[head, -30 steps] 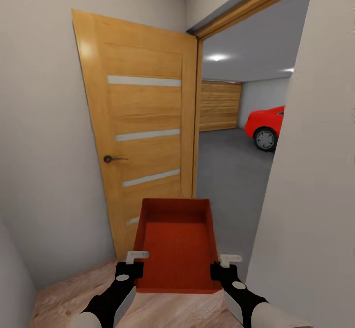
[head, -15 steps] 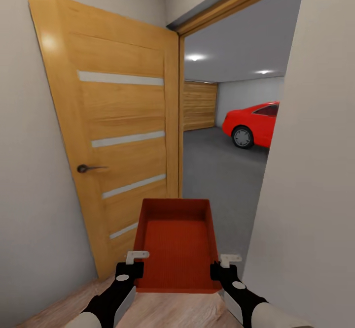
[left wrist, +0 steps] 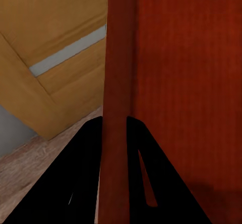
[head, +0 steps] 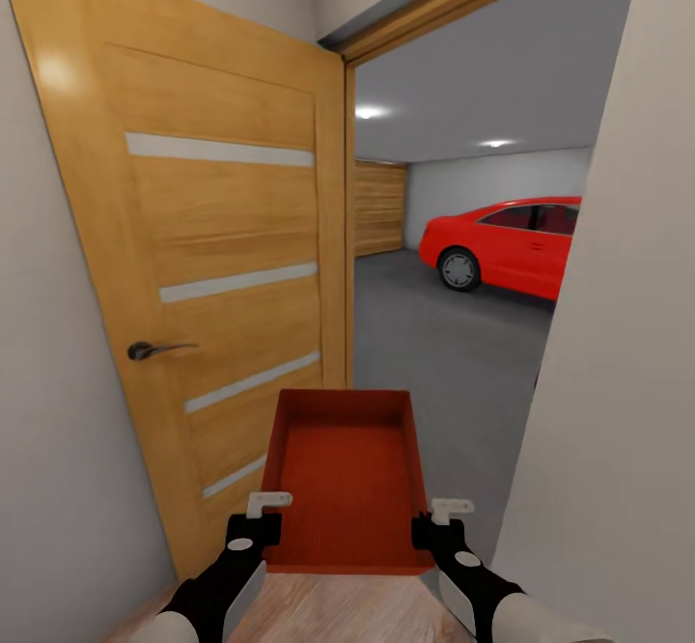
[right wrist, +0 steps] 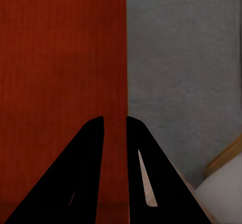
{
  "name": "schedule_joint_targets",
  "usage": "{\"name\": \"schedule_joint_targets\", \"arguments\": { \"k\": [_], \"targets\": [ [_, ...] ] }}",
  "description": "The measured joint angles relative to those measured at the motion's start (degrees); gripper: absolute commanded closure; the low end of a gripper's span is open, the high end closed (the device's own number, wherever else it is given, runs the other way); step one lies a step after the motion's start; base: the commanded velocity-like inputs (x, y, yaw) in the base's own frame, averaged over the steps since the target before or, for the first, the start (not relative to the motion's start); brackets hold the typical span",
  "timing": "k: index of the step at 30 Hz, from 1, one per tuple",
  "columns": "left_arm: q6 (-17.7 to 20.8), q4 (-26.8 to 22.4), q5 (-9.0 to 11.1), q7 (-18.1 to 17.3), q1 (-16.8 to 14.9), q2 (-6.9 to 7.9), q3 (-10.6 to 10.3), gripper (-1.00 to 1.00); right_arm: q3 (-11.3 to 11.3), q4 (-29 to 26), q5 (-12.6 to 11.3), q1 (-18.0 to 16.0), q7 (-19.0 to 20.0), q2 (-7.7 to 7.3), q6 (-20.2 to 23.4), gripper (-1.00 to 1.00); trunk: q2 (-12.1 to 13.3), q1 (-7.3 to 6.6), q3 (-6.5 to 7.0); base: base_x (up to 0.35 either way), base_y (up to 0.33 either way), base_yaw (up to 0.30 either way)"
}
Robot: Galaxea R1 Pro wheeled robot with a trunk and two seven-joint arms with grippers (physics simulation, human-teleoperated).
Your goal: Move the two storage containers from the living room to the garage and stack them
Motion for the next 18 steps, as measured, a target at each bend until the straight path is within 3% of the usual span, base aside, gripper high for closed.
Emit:
{"name": "schedule_joint_targets", "arguments": {
  "k": [18],
  "targets": [
    [0.0, 0.0, 0.01, 0.01, 0.0, 0.0, -0.03, 1.0, 0.01, 0.01, -0.06, 0.0, 0.05, -0.02, -0.02, 1.0, 0.0, 0.0, 0.55, 0.246, 0.216, -0.274]
  ]
}}
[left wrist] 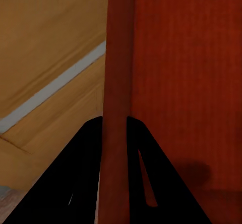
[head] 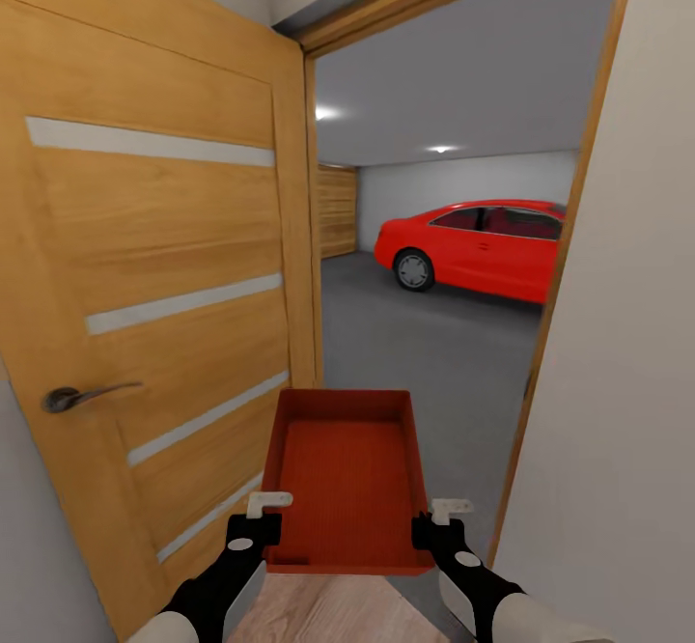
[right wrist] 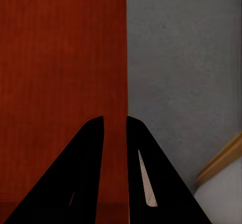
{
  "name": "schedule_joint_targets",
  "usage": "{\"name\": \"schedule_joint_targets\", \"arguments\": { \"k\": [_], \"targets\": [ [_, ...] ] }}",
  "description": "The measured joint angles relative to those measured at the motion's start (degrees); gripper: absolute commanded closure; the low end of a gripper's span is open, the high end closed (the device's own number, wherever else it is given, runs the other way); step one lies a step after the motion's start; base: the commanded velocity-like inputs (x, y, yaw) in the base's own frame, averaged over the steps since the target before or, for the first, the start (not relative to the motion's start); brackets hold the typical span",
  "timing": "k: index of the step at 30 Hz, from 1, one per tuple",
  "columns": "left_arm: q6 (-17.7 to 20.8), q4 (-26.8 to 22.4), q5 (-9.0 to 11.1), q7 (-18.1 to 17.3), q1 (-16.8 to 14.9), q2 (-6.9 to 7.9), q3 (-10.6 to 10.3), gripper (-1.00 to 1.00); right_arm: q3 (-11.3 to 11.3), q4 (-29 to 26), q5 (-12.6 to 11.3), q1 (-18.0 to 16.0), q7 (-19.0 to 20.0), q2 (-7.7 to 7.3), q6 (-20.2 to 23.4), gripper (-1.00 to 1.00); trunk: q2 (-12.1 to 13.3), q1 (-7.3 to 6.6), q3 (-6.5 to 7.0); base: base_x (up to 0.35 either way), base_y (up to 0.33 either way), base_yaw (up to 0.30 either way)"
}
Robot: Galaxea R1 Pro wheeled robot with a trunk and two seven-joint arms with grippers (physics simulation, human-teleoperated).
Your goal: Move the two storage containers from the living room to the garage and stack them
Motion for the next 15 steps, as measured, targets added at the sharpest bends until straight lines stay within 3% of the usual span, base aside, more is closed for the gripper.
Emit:
{"name": "schedule_joint_targets", "arguments": {
  "k": [8, 15],
  "targets": [
    [0.0, 0.0, -0.16, -0.01, 0.0, -0.06, 0.14, 1.0, -0.02, 0.0, 0.01, 0.0, 0.03, -0.03, 0.0, 1.0, 0.0, 0.01, 0.23, 0.221, 0.183, -0.276],
    [0.0, 0.01, -0.26, -0.01, 0.0, -0.08, 0.24, 1.0, -0.03, 0.0, 0.03, -0.01, 0.02, -0.03, -0.01, 1.0, 0.0, 0.02, 0.44, 0.118, 0.043, -0.276]
  ]
}}
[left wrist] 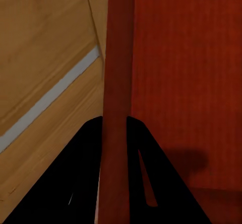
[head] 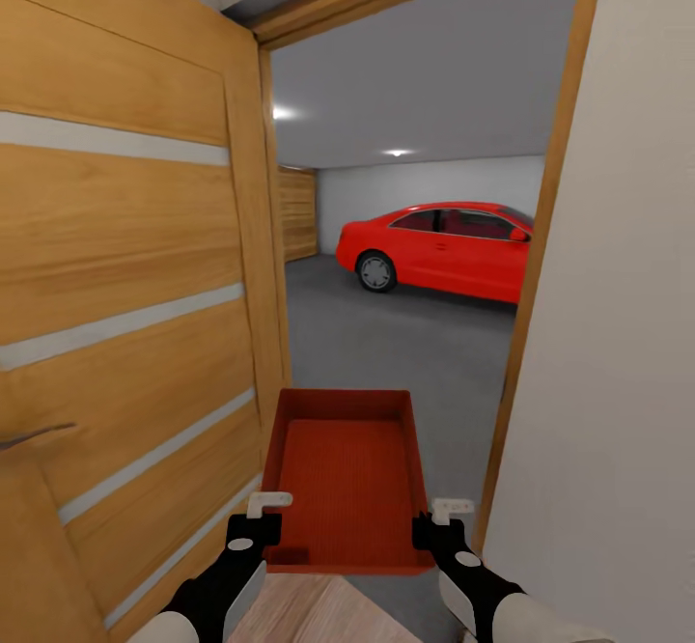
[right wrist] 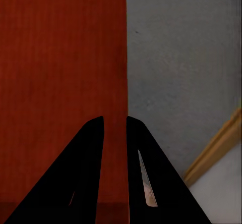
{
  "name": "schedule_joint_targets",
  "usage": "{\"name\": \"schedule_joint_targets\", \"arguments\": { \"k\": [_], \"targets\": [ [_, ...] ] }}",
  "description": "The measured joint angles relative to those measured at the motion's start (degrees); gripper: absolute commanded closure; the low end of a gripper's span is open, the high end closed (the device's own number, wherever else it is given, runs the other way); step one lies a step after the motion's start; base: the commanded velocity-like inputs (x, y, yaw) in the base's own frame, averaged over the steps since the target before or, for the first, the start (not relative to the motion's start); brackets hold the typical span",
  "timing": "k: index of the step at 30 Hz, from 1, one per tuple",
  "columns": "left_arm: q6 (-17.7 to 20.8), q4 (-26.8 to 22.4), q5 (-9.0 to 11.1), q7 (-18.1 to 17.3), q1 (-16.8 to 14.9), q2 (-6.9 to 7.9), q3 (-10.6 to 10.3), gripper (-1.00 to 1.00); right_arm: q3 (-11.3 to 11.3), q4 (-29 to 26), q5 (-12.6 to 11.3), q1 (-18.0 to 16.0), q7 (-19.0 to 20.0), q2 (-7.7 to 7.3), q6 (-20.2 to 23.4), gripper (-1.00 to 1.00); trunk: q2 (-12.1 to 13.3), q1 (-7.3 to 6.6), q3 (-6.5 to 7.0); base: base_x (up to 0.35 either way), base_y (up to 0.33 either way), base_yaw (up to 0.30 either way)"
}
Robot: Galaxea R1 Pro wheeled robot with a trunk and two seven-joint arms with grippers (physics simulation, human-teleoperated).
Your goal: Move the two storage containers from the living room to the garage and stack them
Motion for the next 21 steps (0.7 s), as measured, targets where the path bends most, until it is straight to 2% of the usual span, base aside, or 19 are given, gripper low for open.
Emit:
{"name": "schedule_joint_targets", "arguments": {
  "k": [6, 21],
  "targets": [
    [0.0, 0.01, 0.01, 0.01, 0.0, -0.01, -0.01, 1.0, 0.0, 0.0, -0.01, 0.01, 0.02, -0.01, 0.01, 1.0, 0.0, -0.01, 0.17, 0.147, 0.102, -0.276],
    [0.0, 0.03, -0.14, -0.07, 0.0, -0.01, 0.13, 1.0, 0.03, 0.02, -0.06, 0.01, 0.02, 0.01, 0.0, 1.0, 0.0, -0.02, 0.6, 0.245, 0.212, -0.272]
  ]
}}
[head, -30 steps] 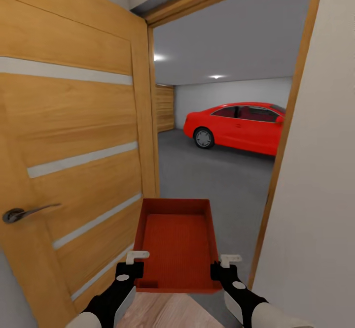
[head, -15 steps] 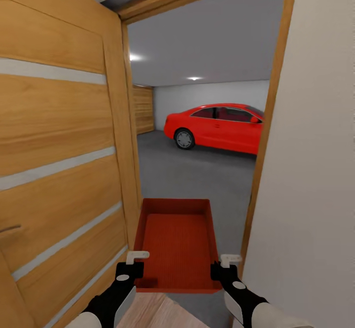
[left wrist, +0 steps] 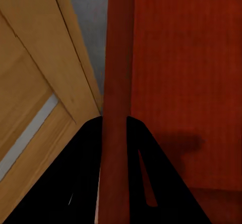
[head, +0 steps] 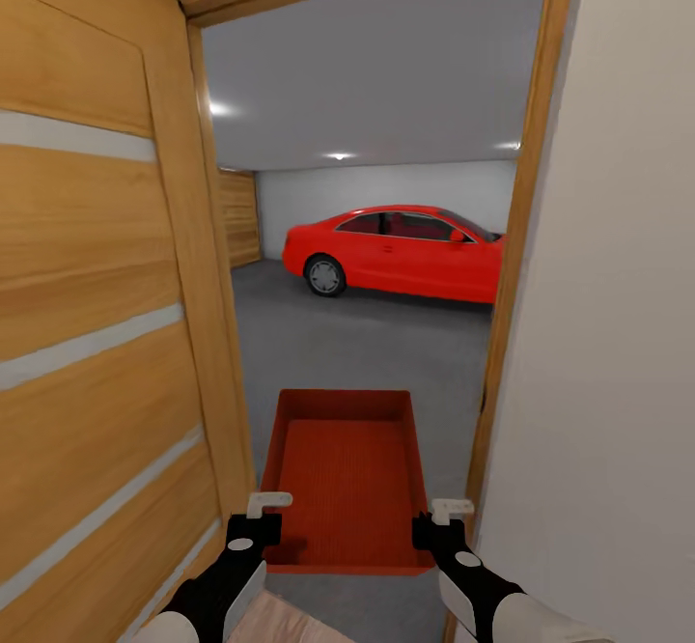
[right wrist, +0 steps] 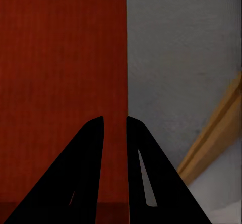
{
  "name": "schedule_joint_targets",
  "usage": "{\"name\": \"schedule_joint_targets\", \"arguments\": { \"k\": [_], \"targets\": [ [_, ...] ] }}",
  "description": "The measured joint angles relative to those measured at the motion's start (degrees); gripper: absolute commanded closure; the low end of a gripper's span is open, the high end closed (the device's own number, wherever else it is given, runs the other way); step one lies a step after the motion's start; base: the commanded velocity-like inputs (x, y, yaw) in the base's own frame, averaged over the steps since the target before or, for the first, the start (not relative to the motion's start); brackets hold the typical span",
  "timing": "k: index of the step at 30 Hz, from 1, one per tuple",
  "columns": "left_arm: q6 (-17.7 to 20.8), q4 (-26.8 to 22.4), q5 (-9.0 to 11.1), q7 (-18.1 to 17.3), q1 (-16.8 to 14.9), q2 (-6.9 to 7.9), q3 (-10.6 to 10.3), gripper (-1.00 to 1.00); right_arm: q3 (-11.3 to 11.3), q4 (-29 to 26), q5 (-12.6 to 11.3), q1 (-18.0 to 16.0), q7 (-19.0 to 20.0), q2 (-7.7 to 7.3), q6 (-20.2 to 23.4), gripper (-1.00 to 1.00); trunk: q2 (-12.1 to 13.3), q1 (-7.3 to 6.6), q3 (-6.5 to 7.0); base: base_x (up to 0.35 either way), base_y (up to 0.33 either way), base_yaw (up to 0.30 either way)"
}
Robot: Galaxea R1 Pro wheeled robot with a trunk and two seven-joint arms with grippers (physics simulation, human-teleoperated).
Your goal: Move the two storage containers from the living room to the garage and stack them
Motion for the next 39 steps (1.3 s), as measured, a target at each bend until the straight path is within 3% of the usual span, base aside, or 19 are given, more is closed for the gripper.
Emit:
{"name": "schedule_joint_targets", "arguments": {
  "k": [16, 39],
  "targets": [
    [0.0, -0.05, 0.07, 0.04, 0.01, 0.01, -0.07, 1.0, -0.01, 0.0, 0.03, -0.01, 0.02, -0.01, 0.01, 1.0, 0.0, 0.0, 0.05, 0.247, 0.216, -0.033],
    [0.0, -0.03, 0.09, 0.05, 0.0, 0.0, -0.09, 1.0, -0.03, -0.02, 0.06, 0.0, 0.0, -0.01, 0.01, 1.0, 0.0, 0.0, 0.05, 0.247, 0.216, -0.235]
  ]
}}
